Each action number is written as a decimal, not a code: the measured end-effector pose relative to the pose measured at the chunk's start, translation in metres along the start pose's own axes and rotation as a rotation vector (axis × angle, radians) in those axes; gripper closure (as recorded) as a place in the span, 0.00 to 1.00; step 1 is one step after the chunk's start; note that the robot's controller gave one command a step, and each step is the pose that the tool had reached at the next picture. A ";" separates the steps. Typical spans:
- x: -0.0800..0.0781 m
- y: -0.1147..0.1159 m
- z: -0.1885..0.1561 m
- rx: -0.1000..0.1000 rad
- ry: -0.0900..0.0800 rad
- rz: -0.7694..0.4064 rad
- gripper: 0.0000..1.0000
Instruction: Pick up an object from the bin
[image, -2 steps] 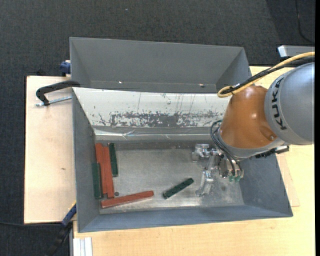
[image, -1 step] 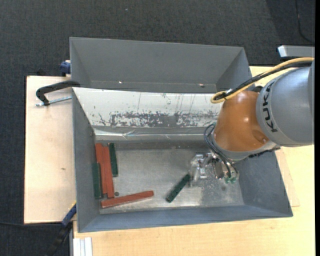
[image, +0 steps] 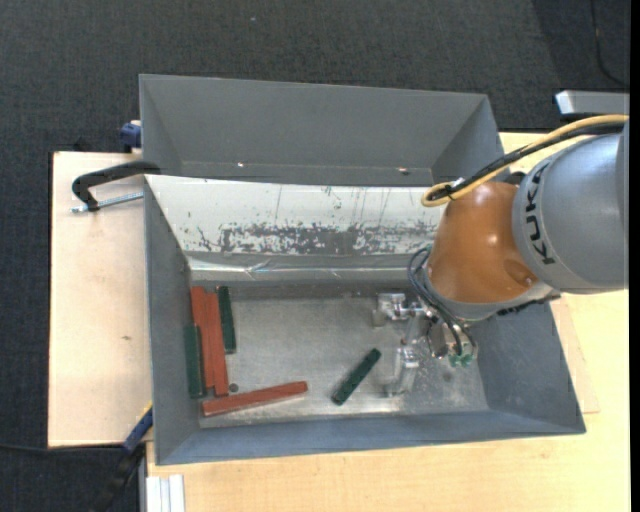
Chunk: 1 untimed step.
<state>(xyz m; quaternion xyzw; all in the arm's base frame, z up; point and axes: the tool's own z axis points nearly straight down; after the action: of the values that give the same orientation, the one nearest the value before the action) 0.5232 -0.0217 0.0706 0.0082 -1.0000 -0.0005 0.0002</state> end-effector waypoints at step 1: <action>0.000 0.000 0.000 0.000 0.000 0.000 0.00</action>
Offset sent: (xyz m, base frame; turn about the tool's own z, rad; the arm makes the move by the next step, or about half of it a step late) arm 0.0344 0.0364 0.0919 -0.1177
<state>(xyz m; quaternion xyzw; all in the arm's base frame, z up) 0.5232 -0.0217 0.0706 0.0082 -1.0000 -0.0005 0.0002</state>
